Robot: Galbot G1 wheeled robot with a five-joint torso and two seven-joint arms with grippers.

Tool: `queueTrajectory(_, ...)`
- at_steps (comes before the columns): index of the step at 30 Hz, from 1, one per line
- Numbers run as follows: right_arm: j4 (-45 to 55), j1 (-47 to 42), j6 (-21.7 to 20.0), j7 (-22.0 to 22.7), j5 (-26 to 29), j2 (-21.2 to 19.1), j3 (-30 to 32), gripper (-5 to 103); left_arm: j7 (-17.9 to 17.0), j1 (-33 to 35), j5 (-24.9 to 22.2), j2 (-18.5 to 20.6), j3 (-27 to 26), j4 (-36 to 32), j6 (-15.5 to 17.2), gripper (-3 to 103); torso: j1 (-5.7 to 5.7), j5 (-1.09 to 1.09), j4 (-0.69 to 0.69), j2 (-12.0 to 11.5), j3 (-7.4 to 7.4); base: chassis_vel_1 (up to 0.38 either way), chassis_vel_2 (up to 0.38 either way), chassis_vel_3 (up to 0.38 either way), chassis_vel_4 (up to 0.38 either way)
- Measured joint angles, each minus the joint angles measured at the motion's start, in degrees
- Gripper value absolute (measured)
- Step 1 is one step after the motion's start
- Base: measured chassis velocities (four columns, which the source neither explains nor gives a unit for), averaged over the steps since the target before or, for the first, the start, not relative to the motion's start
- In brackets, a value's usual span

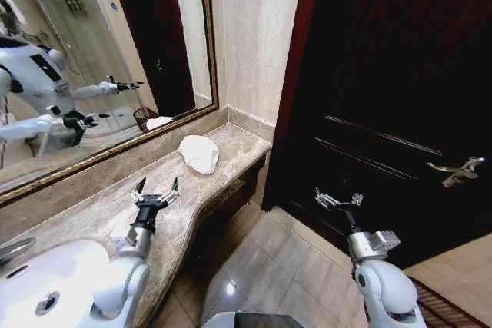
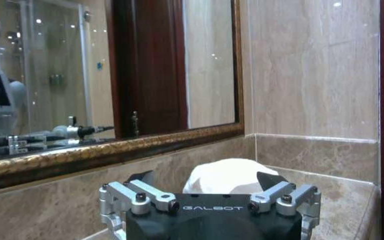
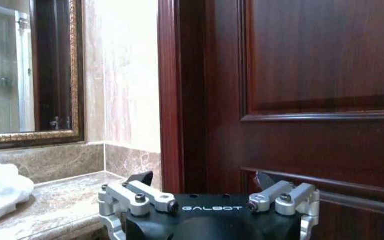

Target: Discard the used towel into the hamper.

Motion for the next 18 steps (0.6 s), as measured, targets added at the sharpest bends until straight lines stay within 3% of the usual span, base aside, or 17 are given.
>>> queueTrajectory(11,-1.41,1.12,-0.15,-0.39,-1.24,-0.37,-0.31,100,-1.72,-11.49,-9.46,10.46,1.55,5.22,6.46,100,0.01,-0.01,0.00,0.00,0.01,0.000,0.000,0.000,0.000)
queueTrajectory(16,-1.84,1.86,-0.67,-0.59,-2.93,0.26,-0.79,100,-2.07,-19.37,-14.46,18.32,5.77,11.47,9.31,100,0.01,-0.01,0.01,0.00,0.01,0.000,0.000,0.000,0.000)
queueTrajectory(18,-1.84,1.95,-0.85,-0.53,-3.09,0.42,-0.81,100,-2.08,-21.10,-15.10,19.46,7.04,12.74,9.48,100,0.01,0.00,0.00,0.00,0.01,0.000,0.000,0.000,0.000)
